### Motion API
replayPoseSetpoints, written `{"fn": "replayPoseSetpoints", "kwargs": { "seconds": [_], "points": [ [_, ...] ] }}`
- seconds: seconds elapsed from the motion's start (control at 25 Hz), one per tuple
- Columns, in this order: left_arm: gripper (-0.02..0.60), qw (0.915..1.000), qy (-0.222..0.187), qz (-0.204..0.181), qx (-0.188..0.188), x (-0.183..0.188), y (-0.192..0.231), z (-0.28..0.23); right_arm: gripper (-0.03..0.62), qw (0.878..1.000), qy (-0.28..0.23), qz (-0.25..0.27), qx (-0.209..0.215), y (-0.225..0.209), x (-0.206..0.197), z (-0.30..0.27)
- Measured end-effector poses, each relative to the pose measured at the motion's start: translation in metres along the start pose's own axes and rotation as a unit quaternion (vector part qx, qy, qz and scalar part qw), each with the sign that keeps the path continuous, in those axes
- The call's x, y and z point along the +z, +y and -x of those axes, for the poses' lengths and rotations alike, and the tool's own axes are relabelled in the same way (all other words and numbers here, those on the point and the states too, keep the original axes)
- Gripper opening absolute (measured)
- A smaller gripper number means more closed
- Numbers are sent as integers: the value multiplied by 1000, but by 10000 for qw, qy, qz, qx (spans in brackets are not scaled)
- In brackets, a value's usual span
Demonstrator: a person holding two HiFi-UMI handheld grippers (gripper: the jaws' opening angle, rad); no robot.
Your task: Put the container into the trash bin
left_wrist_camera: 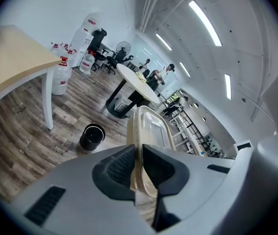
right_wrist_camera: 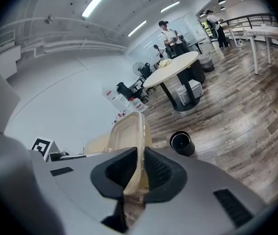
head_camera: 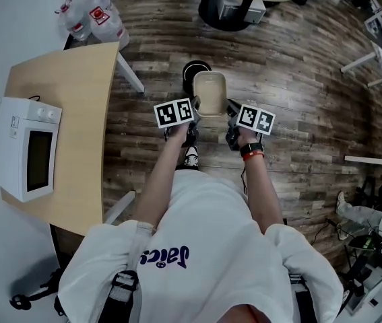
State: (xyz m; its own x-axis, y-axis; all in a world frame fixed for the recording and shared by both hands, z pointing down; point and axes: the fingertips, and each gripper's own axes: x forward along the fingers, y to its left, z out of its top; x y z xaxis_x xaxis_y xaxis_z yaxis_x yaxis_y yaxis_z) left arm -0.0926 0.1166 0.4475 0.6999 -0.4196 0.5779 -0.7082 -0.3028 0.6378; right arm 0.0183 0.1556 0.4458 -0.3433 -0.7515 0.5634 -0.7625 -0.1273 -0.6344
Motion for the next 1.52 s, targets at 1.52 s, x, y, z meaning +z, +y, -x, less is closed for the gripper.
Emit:
{"fn": "replayPoseSetpoints", "kwargs": {
  "seconds": [1.52],
  "points": [
    [57, 9912, 274, 772, 1038, 149, 104, -196, 58, 9902, 1275, -537, 188, -80, 135, -235]
  ]
}}
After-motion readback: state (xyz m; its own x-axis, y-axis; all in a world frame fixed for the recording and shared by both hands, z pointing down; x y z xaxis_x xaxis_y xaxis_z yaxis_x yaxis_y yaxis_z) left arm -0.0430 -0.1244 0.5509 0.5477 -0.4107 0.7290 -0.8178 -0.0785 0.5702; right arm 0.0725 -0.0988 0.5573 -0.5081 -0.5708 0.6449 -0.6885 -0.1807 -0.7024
